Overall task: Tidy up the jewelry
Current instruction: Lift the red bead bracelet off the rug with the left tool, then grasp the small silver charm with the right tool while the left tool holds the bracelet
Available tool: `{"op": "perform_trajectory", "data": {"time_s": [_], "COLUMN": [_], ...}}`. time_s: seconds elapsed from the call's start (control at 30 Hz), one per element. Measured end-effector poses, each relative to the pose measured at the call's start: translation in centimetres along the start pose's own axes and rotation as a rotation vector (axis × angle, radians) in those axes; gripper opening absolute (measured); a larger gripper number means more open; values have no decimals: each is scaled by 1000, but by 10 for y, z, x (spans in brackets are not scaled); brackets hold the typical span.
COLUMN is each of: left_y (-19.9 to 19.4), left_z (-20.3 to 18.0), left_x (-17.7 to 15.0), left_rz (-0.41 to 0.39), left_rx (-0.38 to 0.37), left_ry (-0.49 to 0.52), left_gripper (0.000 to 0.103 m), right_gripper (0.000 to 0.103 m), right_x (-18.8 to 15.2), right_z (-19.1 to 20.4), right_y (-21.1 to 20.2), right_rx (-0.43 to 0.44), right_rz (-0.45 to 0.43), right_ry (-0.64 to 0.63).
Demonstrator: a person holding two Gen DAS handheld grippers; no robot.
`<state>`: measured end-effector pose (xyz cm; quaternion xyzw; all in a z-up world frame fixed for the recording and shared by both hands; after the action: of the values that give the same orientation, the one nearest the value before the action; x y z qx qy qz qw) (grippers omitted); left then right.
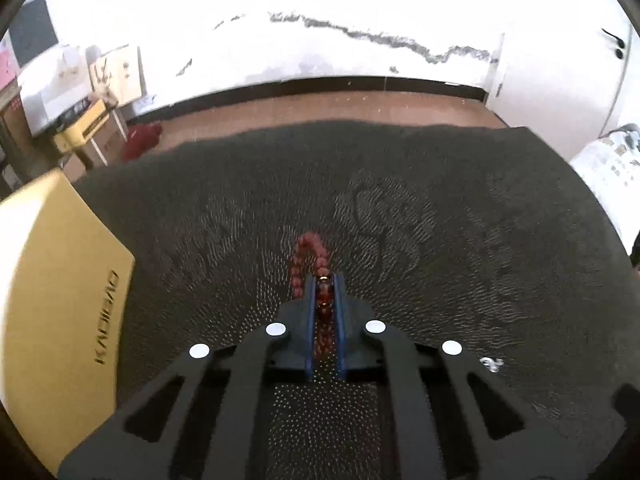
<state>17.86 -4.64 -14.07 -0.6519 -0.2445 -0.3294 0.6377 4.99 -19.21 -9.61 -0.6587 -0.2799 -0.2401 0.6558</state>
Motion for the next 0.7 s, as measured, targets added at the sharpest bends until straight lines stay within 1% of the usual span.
{"op": "perform_trajectory", "data": {"time_s": [0.17, 0.37, 0.5, 0.57, 0.7], "left_y": [-31, -62, -76, -79, -78], "left_z": [7, 17, 22, 21, 24], "left_x": [7, 10, 8, 5, 0], "left_rz": [-19, -13, -10, -3, 14], "left_rx": [-19, -36, -38, -48, -64], "left_ry": [-17, -30, -22, -18, -18], "left_gripper": [8, 8, 8, 8, 8], "right_gripper": [96, 96, 96, 96, 96], "right_x": [0, -6, -18, -26, -35], "right_z": [5, 23, 38, 45, 48], "right_y": [3, 15, 36, 51, 74], "right_rx": [11, 52, 90, 85, 67], "right_rz": [8, 42, 102, 138, 179], "right_ry": [-6, -40, -55, -75, -89]}}
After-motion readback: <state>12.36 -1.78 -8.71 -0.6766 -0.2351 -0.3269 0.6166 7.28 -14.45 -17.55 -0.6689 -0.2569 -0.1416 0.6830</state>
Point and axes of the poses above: each gripper's, at about its wrist camera, not at the fingertips, and y roughly the way its jaws point, z to its left, x to its top, the point moved 6 cm from there along y, roughly the way its jaws point, and after that the axes turned 9 degrees about -z, right-handed, at the moved point
